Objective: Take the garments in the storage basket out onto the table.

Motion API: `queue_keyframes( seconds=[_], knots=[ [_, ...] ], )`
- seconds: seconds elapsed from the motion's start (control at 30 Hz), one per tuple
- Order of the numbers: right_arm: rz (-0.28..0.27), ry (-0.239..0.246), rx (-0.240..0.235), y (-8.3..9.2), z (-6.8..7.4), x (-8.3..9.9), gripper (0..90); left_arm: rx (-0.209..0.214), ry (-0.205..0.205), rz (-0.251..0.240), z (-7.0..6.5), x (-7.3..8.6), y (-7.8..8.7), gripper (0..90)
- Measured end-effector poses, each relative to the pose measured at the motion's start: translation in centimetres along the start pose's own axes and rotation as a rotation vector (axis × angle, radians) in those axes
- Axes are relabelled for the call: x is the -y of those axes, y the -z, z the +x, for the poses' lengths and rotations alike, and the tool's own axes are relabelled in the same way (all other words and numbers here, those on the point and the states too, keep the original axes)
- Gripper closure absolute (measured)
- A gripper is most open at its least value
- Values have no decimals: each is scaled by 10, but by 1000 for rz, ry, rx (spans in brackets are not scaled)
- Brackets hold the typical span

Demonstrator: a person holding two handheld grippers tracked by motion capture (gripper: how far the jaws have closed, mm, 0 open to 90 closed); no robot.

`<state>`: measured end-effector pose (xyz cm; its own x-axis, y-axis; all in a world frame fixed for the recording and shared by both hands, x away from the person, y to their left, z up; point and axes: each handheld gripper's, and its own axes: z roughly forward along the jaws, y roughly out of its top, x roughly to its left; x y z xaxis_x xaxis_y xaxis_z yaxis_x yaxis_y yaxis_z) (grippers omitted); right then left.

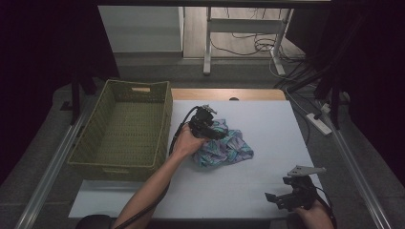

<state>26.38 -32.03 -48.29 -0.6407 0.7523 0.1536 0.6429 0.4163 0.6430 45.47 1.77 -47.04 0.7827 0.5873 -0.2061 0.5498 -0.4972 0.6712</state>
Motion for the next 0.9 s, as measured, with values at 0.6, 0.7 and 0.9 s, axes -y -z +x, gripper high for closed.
queue_keyframes(
  seconds=[0.6, 0.7, 0.9],
  knots=[
    [-4, -4, 10, 0, 0, 0, 6, 130, -65, -153, -14, 7, 33, 9],
    [-6, -2, 10, 0, 0, 0, 6, 130, -91, -143, -19, 8, 36, 12],
    [-8, -3, 12, 0, 0, 1, 6, 157, -103, -151, -29, 17, 42, 18]
  ],
)
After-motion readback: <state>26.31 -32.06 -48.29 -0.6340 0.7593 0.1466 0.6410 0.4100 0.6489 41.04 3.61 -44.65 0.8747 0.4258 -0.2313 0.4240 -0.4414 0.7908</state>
